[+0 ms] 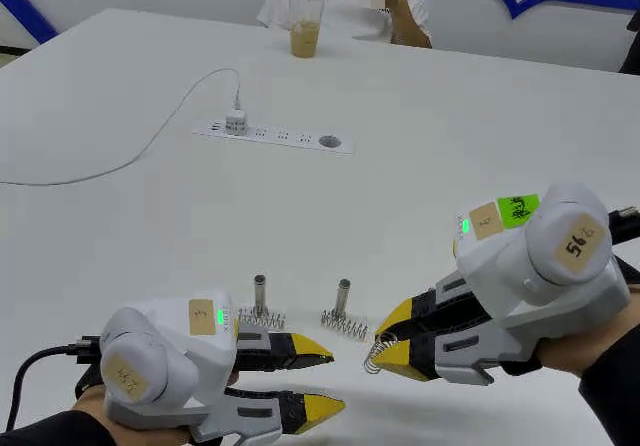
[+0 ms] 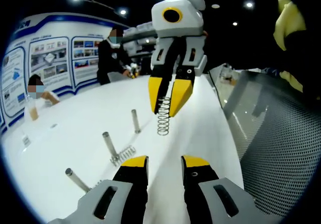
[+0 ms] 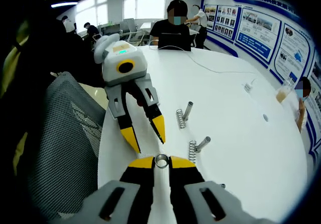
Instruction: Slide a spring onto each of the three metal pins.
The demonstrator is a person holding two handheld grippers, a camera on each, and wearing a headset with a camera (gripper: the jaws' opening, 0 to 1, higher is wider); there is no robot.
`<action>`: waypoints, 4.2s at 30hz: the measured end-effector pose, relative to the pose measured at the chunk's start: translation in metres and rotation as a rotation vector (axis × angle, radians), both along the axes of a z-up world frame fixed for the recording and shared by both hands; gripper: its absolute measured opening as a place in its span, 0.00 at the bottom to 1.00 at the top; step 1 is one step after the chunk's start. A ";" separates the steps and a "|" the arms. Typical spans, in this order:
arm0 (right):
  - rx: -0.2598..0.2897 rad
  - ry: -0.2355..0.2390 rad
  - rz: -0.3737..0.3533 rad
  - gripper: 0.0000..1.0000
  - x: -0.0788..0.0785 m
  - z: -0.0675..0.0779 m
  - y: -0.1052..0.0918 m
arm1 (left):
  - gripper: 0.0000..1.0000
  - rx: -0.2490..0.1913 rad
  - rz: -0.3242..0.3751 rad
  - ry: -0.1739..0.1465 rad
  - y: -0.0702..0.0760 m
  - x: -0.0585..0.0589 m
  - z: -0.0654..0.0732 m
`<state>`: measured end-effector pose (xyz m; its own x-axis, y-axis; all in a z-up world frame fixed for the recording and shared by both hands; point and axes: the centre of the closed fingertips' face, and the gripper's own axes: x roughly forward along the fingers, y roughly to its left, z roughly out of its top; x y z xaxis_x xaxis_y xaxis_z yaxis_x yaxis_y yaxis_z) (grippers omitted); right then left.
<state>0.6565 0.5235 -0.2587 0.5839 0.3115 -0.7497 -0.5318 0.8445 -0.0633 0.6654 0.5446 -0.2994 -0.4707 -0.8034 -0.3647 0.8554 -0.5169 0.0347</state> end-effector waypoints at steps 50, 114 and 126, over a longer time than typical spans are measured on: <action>-0.091 -0.033 -0.264 0.12 0.001 0.018 -0.096 | 0.55 0.015 0.245 0.086 0.032 0.064 0.000; -0.044 0.113 -0.309 0.12 0.008 -0.057 -0.115 | 0.56 0.028 0.280 0.096 0.037 0.072 -0.002; -0.045 0.121 -0.312 0.13 0.007 -0.061 -0.115 | 0.56 0.029 0.280 0.099 0.036 0.073 -0.004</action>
